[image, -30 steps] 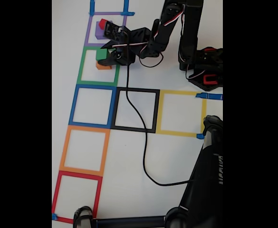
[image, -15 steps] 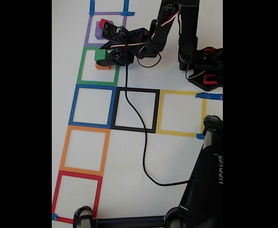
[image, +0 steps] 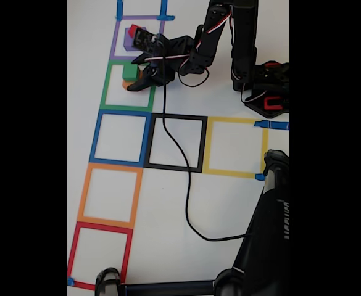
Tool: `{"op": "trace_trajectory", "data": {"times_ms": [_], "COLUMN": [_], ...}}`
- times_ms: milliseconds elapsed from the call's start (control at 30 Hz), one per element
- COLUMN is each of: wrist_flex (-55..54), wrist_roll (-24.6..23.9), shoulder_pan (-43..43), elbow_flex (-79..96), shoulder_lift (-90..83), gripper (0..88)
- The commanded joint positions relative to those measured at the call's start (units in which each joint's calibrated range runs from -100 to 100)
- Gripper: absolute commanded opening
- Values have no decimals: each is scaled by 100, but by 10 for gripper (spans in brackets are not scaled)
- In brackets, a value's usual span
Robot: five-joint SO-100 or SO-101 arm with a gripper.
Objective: Tower of hanoi
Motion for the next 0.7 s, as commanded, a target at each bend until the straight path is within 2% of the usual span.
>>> {"op": "trace_trajectory", "data": {"times_ms": [0, 133, 267, 333, 400, 433, 567, 667], "wrist_flex": [-151, -6, 1015, 1792, 2496, 2780, 4140, 5622], "wrist_roll": [36, 36, 36, 36, 36, 36, 36, 36], "shoulder_pan": [-59, -222, -433, -519, -558, -558, -337, -117], "elbow_flex": [92, 273, 310, 219, 73, 10, -299, -908], "shoulder_lift": [-325, -1012, -2336, -2990, -3499, -3684, -4395, -4944], "gripper": [315, 316, 275, 183, 43, 8, 0, 0]}}
